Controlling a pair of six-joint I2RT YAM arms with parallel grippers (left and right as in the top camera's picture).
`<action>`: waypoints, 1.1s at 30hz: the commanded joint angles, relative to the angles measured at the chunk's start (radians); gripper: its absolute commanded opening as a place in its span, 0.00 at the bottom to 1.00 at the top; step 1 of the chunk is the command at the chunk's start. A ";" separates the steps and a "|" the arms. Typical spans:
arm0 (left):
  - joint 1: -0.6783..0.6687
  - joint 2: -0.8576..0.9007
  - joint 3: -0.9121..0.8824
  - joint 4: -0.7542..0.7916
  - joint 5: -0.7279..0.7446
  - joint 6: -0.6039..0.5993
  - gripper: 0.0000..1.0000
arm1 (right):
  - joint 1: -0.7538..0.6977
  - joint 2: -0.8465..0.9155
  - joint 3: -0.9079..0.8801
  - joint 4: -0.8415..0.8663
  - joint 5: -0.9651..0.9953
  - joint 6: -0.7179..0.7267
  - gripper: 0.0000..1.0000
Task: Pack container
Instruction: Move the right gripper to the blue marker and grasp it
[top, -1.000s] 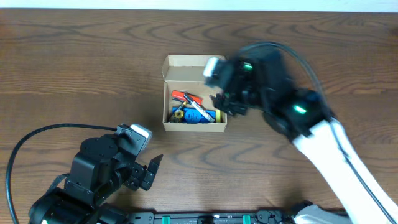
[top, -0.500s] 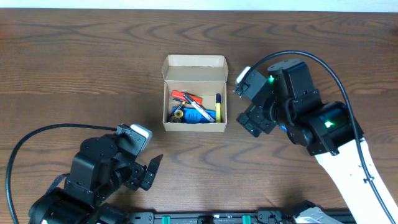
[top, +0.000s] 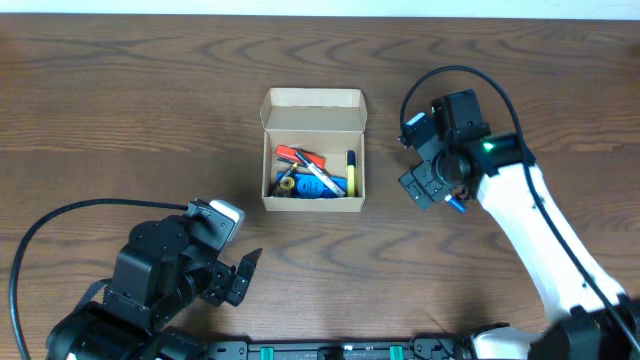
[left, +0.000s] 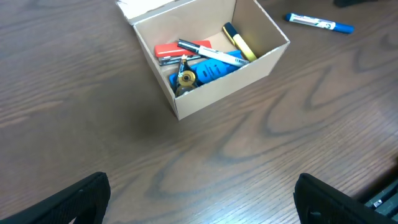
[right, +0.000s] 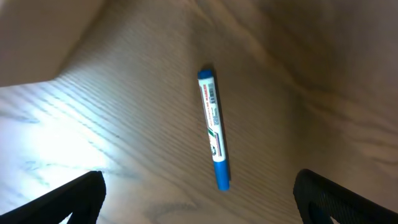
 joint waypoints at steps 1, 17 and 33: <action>-0.004 -0.003 0.016 -0.003 -0.004 -0.012 0.95 | -0.022 0.074 -0.016 0.021 0.008 0.014 0.99; -0.004 -0.003 0.016 -0.003 -0.004 -0.012 0.95 | -0.090 0.354 -0.018 0.137 -0.080 -0.038 0.84; -0.004 -0.003 0.016 -0.002 -0.004 -0.012 0.95 | -0.103 0.441 -0.022 0.220 -0.083 -0.045 0.37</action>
